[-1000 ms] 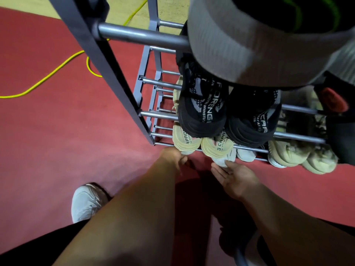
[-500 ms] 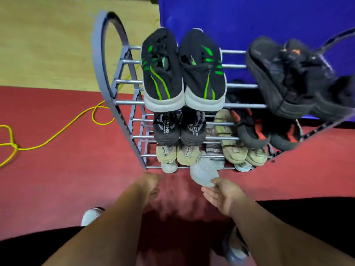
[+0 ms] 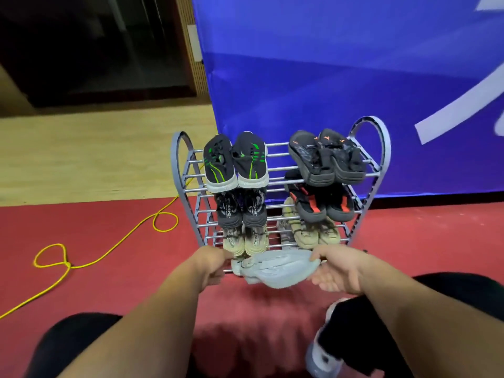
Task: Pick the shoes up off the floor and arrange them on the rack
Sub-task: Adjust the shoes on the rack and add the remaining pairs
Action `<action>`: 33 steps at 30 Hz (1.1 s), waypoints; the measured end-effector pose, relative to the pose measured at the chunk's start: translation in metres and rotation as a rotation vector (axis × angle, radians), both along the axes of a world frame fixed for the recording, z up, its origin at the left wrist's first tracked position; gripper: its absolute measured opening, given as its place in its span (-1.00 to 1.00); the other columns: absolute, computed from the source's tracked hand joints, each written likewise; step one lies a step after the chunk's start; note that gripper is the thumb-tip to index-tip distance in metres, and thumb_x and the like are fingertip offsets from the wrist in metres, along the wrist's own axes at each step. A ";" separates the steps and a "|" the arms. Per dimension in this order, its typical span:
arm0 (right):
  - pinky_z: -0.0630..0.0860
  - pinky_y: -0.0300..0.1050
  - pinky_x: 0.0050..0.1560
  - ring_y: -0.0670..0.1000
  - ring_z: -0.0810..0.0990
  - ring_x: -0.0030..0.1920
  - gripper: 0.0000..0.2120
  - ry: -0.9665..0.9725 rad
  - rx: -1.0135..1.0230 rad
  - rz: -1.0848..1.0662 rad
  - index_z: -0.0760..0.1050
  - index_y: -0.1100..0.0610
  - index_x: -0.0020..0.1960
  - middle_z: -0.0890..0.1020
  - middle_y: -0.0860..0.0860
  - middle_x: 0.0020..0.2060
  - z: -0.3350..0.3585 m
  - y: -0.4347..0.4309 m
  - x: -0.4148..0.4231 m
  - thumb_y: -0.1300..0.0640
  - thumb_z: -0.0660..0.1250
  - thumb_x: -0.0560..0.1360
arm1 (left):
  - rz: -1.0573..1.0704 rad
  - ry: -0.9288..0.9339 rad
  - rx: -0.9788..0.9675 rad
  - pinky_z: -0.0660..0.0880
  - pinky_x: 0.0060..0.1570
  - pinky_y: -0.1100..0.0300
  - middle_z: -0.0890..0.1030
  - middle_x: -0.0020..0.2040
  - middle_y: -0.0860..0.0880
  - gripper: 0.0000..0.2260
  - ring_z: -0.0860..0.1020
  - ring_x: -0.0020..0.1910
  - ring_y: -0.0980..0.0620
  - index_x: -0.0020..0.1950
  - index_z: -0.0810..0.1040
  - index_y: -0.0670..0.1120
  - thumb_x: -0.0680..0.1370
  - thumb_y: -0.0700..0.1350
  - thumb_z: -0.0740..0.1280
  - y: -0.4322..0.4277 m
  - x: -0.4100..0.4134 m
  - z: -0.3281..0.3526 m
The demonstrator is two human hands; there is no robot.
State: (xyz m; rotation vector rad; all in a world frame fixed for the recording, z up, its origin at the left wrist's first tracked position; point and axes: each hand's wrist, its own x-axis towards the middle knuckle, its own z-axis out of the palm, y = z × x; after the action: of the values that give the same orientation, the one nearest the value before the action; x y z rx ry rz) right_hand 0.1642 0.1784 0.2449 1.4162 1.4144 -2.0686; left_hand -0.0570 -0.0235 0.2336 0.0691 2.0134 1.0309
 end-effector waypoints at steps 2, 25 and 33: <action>0.46 -0.25 -0.44 -0.01 0.55 -0.47 -0.77 0.067 0.016 0.015 0.59 0.28 -0.05 0.62 0.12 -0.37 0.020 0.006 0.009 0.13 0.26 0.46 | 0.028 0.055 0.046 0.40 -0.25 0.15 0.48 -0.29 0.00 -0.85 0.37 -0.34 0.02 0.03 0.55 -0.13 0.57 -0.07 0.41 0.000 0.004 0.014; 0.30 -0.20 -0.47 -0.01 0.32 -0.51 -0.53 0.400 0.042 -0.034 0.52 0.24 0.15 0.35 0.07 -0.41 0.082 0.035 0.046 0.11 0.26 0.27 | -0.070 -0.188 0.289 0.66 -0.21 0.09 0.74 0.07 -0.09 -0.73 0.72 -0.07 -0.05 0.21 0.67 -0.10 0.63 0.02 0.33 0.004 0.023 0.086; 0.22 -0.22 -0.45 -0.01 0.29 -0.53 -0.72 0.379 0.054 -0.093 0.56 0.21 -0.06 0.38 0.07 -0.43 0.083 0.033 0.046 0.10 0.23 0.33 | -0.084 -0.258 0.328 0.69 -0.08 0.02 0.63 0.29 -0.22 -0.63 0.65 0.11 -0.17 0.32 0.62 -0.22 0.57 -0.08 0.37 0.001 0.005 0.082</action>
State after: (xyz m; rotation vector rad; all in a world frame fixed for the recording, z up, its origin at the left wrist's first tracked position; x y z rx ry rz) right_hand 0.2099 0.2116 0.3283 1.1703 1.5765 -2.4754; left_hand -0.0518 -0.0222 0.3157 0.1844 1.5849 1.2405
